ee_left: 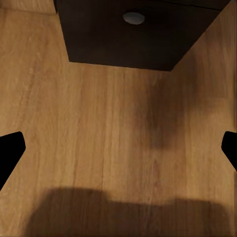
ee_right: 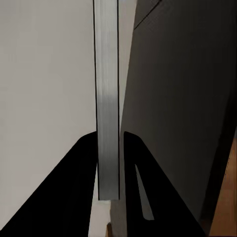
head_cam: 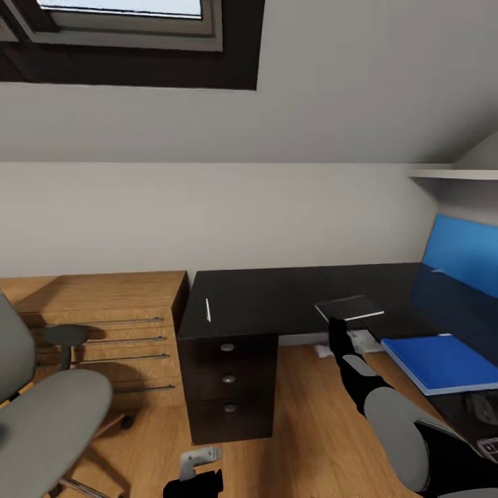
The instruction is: In the bedroom, organize the workspace by keeping the computer under the desk, ensuring the monitor is on the desk, placing the keyboard on the desk next to the monitor, placing the mouse on the desk next to the keyboard, moving the folder from the swivel chair onto the desk next to the mouse, stacking the notebook on top of the folder with the pen on top of the notebook, and positioning the swivel chair next to the desk.
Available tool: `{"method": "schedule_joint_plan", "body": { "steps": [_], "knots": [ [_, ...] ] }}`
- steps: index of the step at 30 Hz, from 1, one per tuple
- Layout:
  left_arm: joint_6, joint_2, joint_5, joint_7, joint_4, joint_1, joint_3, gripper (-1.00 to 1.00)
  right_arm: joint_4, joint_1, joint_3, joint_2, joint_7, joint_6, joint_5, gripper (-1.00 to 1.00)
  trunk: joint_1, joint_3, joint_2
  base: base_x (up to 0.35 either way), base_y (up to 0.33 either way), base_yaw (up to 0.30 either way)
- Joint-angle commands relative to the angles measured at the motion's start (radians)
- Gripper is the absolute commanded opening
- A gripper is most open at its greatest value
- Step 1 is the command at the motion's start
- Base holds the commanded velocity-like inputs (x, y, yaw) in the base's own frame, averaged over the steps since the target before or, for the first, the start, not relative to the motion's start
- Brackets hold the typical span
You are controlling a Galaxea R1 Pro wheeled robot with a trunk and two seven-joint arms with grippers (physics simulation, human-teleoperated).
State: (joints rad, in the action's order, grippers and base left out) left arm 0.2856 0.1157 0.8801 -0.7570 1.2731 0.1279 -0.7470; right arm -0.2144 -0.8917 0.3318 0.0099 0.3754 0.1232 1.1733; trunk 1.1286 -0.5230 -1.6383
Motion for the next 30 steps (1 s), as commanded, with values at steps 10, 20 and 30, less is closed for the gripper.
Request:
{"method": "schedule_joint_plan", "body": {
  "steps": [10, 20, 30],
  "knots": [
    [0.003, 0.001, 0.005, -0.007, 0.002, 0.001, -0.003, 1.00, 0.001, -0.001, -0.004, 0.001, 0.005, 0.020, 0.011, -1.00, 0.000, -0.001, -0.001, -0.001, 0.000, -0.271],
    [0.003, 0.001, 0.004, -0.007, 0.002, 0.001, -0.005, 1.00, 0.004, -0.001, -0.005, -0.014, 0.004, 0.015, 0.012, -1.00, 0.000, -0.001, -0.001, 0.000, 0.000, -0.271],
    [0.003, 0.001, 0.004, -0.007, 0.002, 0.001, -0.005, 1.00, 0.004, -0.001, -0.005, -0.019, -0.020, 0.015, 0.012, -1.00, 0.000, -0.001, -0.001, 0.000, 0.000, -0.269]
  ]
}}
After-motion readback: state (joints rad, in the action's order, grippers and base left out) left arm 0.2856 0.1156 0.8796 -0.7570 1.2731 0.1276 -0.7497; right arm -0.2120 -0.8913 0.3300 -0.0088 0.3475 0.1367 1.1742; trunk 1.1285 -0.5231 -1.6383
